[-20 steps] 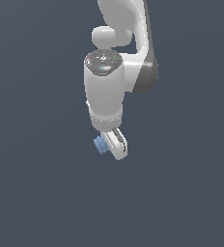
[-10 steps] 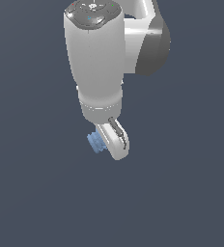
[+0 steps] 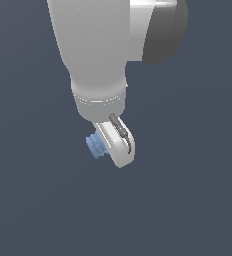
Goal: Pick up the object and move it to a goal position.
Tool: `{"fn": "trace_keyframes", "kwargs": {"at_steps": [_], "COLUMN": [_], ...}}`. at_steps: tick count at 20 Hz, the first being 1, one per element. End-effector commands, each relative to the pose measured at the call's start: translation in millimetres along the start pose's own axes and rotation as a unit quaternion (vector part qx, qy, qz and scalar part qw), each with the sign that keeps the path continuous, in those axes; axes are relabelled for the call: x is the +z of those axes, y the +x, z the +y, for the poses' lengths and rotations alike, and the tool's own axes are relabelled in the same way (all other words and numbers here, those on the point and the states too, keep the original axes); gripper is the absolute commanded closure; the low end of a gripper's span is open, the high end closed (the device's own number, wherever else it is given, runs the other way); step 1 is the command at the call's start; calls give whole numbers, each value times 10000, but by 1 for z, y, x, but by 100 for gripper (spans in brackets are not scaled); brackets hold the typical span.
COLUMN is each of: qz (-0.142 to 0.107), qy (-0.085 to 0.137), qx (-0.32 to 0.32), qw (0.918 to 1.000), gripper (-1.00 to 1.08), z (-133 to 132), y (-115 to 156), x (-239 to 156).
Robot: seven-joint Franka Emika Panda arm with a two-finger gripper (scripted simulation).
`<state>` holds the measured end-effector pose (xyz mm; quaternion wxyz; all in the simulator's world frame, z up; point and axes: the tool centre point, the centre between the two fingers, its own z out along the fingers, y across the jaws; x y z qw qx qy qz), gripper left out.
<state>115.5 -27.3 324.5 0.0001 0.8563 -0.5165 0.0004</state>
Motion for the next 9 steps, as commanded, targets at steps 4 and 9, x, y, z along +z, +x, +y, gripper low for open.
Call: {"fn": "trace_keyframes", "kwargs": {"at_steps": [4, 9], "qz": [-3, -3], "qy": [-1, -1], "qx": [-1, -1], "qw": [10000, 10000], "gripper": [108, 108], "z": [-4, -5], "y": [3, 4], "x": [-9, -11]}}
